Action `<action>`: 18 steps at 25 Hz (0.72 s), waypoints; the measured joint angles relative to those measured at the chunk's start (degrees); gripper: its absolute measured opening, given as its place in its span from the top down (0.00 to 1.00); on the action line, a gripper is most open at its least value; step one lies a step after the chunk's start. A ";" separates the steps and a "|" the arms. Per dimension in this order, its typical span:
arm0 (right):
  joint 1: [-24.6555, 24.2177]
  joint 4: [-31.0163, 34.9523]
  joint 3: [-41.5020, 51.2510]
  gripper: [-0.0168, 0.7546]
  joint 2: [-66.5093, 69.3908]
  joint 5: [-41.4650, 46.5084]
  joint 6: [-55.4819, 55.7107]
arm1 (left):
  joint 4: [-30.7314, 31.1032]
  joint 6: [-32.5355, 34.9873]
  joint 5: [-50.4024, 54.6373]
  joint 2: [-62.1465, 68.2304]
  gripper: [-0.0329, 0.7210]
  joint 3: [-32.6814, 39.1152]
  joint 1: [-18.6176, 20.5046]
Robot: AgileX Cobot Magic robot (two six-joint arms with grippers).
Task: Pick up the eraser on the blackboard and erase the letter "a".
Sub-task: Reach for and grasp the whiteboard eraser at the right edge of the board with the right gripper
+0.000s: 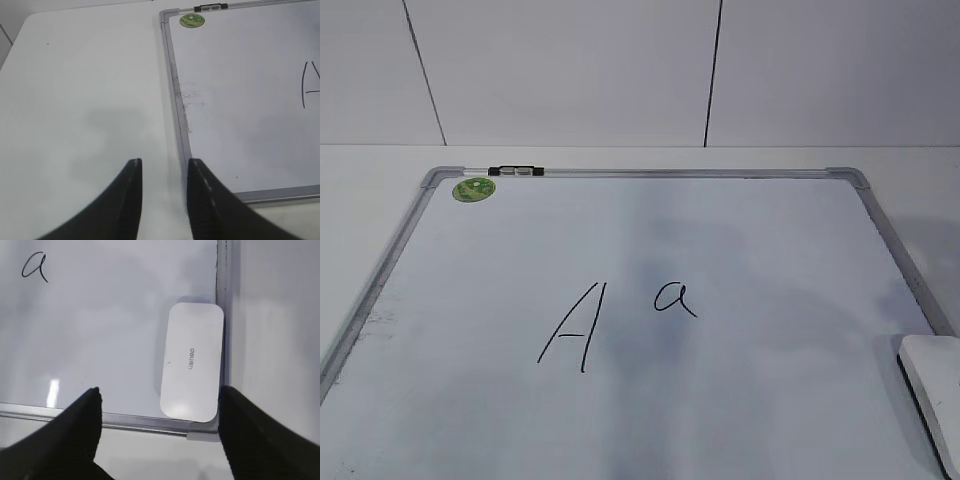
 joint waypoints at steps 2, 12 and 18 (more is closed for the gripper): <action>1.02 0.00 0.00 0.23 2.12 0.22 0.00 | 0.00 0.00 0.00 0.00 0.65 0.00 0.00; 1.63 -0.22 0.00 0.23 13.06 3.01 3.62 | 0.00 0.00 0.00 0.00 0.65 0.00 0.00; 1.63 -2.38 -0.09 0.23 16.71 3.27 6.30 | 0.00 0.00 0.00 0.00 0.65 0.00 0.00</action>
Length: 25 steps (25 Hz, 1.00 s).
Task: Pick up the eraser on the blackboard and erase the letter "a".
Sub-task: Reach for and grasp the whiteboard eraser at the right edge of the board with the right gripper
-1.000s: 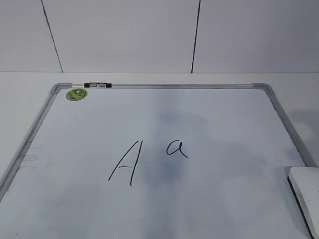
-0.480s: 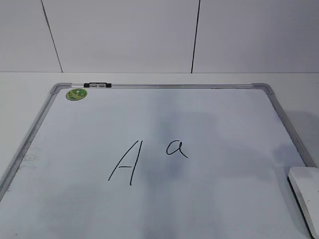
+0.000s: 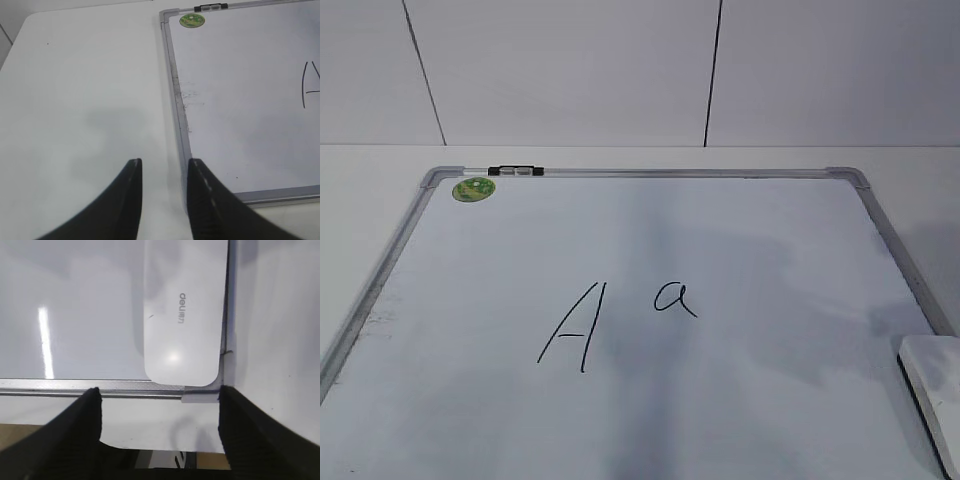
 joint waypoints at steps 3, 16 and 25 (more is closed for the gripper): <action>0.04 -2.09 -0.03 0.23 0.81 0.14 1.21 | 0.00 0.00 0.00 0.00 0.65 0.00 0.00; 0.04 -3.45 -0.12 0.11 6.71 -0.80 0.59 | 0.00 0.00 0.00 0.00 0.64 0.00 0.00; 0.04 -1.61 -0.12 0.10 10.62 -4.01 -1.40 | 0.00 0.00 0.00 0.00 0.65 0.00 0.00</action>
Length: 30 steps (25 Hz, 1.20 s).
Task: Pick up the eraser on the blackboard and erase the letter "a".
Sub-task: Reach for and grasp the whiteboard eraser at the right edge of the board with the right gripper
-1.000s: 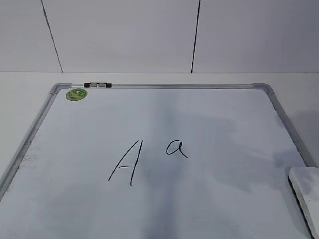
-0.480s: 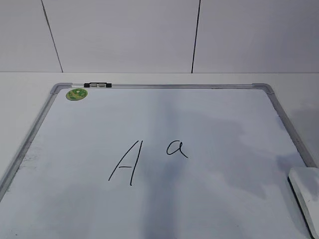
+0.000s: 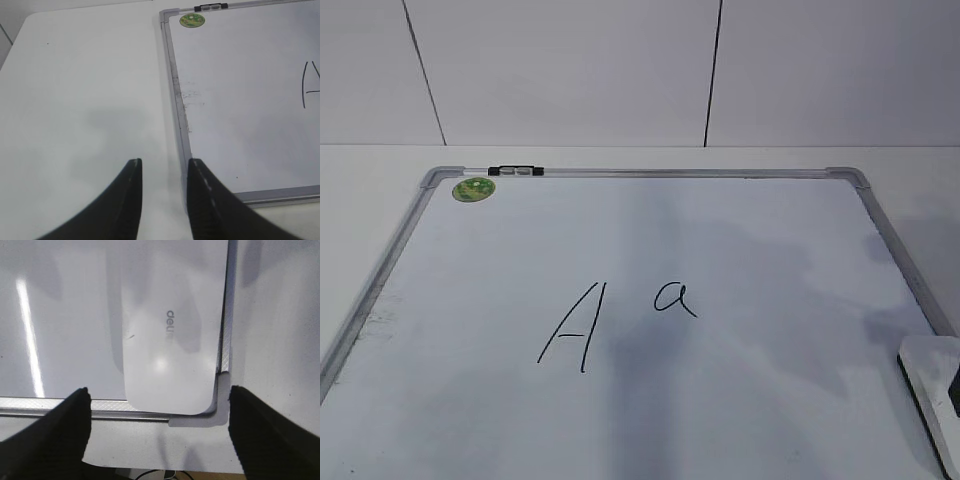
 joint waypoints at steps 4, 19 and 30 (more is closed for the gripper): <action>0.00 0.22 0.00 0.10 2.11 -1.27 -0.25 | 0.00 0.00 0.00 0.00 0.65 0.00 0.00; 0.00 0.03 -0.13 0.10 7.46 -4.37 -0.05 | 0.00 0.00 0.00 0.00 0.65 0.00 0.00; 0.00 -0.94 -0.48 0.10 10.47 -5.91 1.61 | 0.00 0.00 0.00 0.00 0.65 0.00 0.00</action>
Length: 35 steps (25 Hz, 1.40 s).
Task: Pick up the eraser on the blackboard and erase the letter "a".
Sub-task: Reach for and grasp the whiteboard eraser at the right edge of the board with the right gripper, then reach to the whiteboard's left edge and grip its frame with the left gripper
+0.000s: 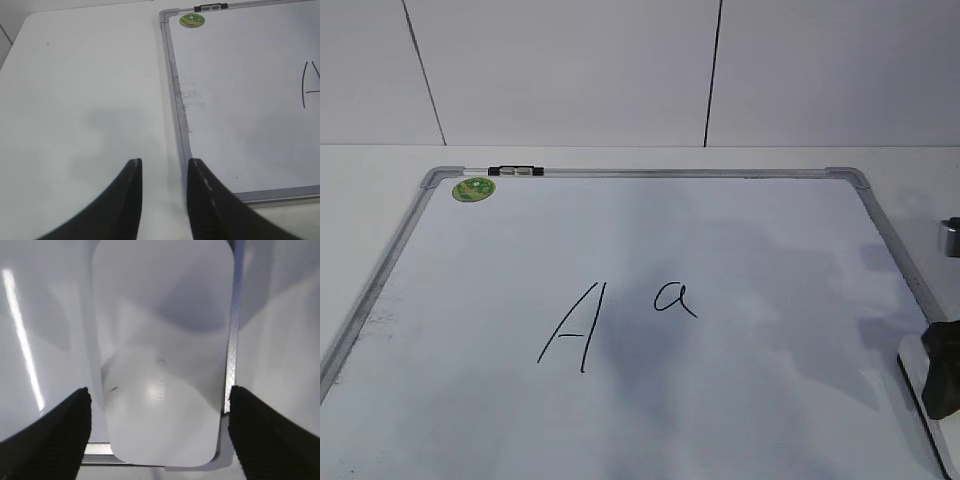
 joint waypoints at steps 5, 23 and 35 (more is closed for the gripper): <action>0.00 0.00 0.00 0.10 1.37 -0.83 0.12 | 0.00 0.00 0.00 0.00 0.65 0.00 0.00; 0.00 -0.03 -0.09 0.10 5.64 -3.83 0.94 | 0.00 0.00 0.00 0.00 0.65 0.00 0.00; 0.00 -0.68 -0.09 0.11 5.67 -5.14 1.47 | 0.00 0.00 0.00 0.00 0.65 0.00 0.00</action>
